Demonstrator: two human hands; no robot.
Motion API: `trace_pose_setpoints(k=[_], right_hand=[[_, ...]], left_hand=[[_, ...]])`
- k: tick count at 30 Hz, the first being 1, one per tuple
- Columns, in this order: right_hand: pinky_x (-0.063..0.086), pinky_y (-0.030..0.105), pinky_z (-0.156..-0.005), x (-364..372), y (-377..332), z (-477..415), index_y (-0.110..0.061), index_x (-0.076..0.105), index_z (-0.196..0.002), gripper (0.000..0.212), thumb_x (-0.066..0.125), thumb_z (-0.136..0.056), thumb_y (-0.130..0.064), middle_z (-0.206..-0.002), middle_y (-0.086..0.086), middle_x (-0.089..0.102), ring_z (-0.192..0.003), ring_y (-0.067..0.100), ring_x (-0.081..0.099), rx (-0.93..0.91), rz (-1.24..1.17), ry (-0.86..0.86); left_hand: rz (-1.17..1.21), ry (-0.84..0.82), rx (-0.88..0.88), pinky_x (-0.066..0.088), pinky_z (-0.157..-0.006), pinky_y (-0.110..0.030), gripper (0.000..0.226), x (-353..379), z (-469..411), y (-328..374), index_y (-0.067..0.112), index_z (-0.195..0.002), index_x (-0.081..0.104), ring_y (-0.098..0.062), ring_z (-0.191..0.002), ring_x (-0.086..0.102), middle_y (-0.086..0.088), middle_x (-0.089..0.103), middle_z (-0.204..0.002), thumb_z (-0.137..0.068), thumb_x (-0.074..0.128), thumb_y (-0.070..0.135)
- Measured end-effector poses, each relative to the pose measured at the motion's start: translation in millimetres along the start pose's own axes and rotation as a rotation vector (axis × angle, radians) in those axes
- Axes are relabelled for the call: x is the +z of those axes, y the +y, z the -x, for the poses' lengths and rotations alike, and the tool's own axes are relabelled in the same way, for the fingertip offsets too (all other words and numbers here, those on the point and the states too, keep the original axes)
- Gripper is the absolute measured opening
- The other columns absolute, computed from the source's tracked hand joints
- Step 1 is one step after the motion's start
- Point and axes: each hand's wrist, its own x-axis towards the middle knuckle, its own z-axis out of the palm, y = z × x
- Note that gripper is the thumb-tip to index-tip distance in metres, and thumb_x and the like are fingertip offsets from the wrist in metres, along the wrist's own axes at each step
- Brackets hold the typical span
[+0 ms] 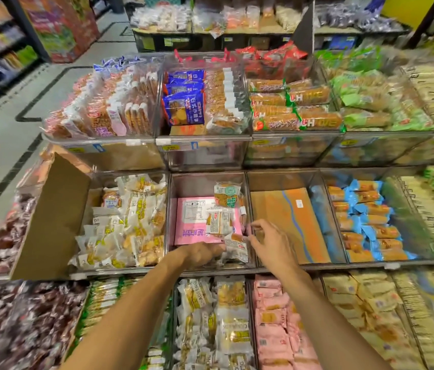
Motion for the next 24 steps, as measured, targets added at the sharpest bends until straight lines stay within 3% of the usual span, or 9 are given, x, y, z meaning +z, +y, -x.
trace_pose_setpoints(k=[3,6,9,11,14,18,22,24], right_hand=[[0.057,0.044,-0.087,-1,10,-10,-0.037,0.060,-0.123,0.023,0.064,-0.100,-0.040,-0.121,-0.013,0.065,-0.113,0.015,0.063,-0.032,-0.024,-0.015],[0.056,0.045,-0.092,-1,16,-17,-0.037,0.059,-0.124,0.025,0.064,-0.100,-0.037,-0.121,-0.014,0.064,-0.115,0.014,0.063,-0.056,-0.050,-0.030],[0.055,0.041,-0.090,0,17,-22,-0.032,0.062,-0.123,0.023,0.065,-0.100,-0.032,-0.117,-0.013,0.063,-0.110,0.013,0.062,-0.080,-0.067,-0.008],[0.052,0.032,-0.078,3,16,-24,-0.027,0.066,-0.115,0.016,0.067,-0.099,-0.025,-0.107,-0.012,0.063,-0.102,0.013,0.063,-0.137,-0.099,0.053],[0.038,0.017,-0.063,5,9,-27,-0.026,0.068,-0.106,0.009,0.066,-0.099,-0.021,-0.097,-0.015,0.060,-0.088,0.006,0.058,-0.180,-0.115,0.076],[0.039,0.011,-0.061,9,-6,-32,-0.021,0.068,-0.107,0.008,0.064,-0.101,-0.020,-0.096,-0.013,0.063,-0.080,-0.001,0.058,-0.248,-0.144,-0.012],[0.044,0.006,-0.065,16,-18,-34,-0.022,0.067,-0.109,0.008,0.063,-0.103,-0.026,-0.099,-0.012,0.069,-0.087,0.001,0.064,-0.226,-0.192,-0.108],[0.047,0.012,-0.069,19,-25,-37,-0.022,0.067,-0.112,0.013,0.062,-0.104,-0.031,-0.104,-0.009,0.072,-0.093,0.005,0.066,-0.167,-0.241,-0.165]], left_hand=[[-0.002,-0.016,-0.009,0.024,-0.121,-0.023,0.049,7,-5,13,0.016,-0.155,0.047,-0.021,-0.147,0.039,0.000,0.043,-0.160,-0.111,0.046,0.038],[0.037,-0.026,-0.148,0.037,-0.116,-0.035,0.053,14,-9,18,0.010,-0.150,0.052,-0.029,-0.143,0.048,-0.012,0.052,-0.154,-0.107,0.055,0.040],[-0.002,-0.049,-0.115,0.045,-0.103,-0.023,0.039,12,-14,10,0.015,-0.133,0.066,-0.021,-0.122,0.062,-0.006,0.064,-0.136,-0.105,0.058,0.041],[-0.120,-0.044,-0.040,0.050,-0.089,-0.022,0.029,7,-10,3,0.017,-0.113,0.076,-0.016,-0.102,0.068,0.001,0.073,-0.118,-0.101,0.066,0.042],[-0.244,0.039,-0.041,0.054,-0.084,-0.030,0.023,-2,-5,-9,0.018,-0.107,0.081,-0.018,-0.094,0.071,0.000,0.079,-0.106,-0.089,0.081,0.033],[-0.319,0.159,-0.002,0.057,-0.082,-0.032,0.020,-14,6,-13,0.017,-0.108,0.080,-0.023,-0.094,0.071,-0.003,0.078,-0.107,-0.096,0.069,0.030],[-0.028,0.404,0.005,0.057,-0.079,-0.034,0.025,-29,17,-11,0.016,-0.116,0.069,-0.019,-0.092,0.069,-0.003,0.074,-0.106,-0.105,0.059,0.035],[0.240,0.457,0.036,0.063,-0.076,-0.044,0.024,-34,25,-10,0.014,-0.116,0.068,-0.023,-0.092,0.072,-0.007,0.074,-0.107,-0.106,0.058,0.034]])
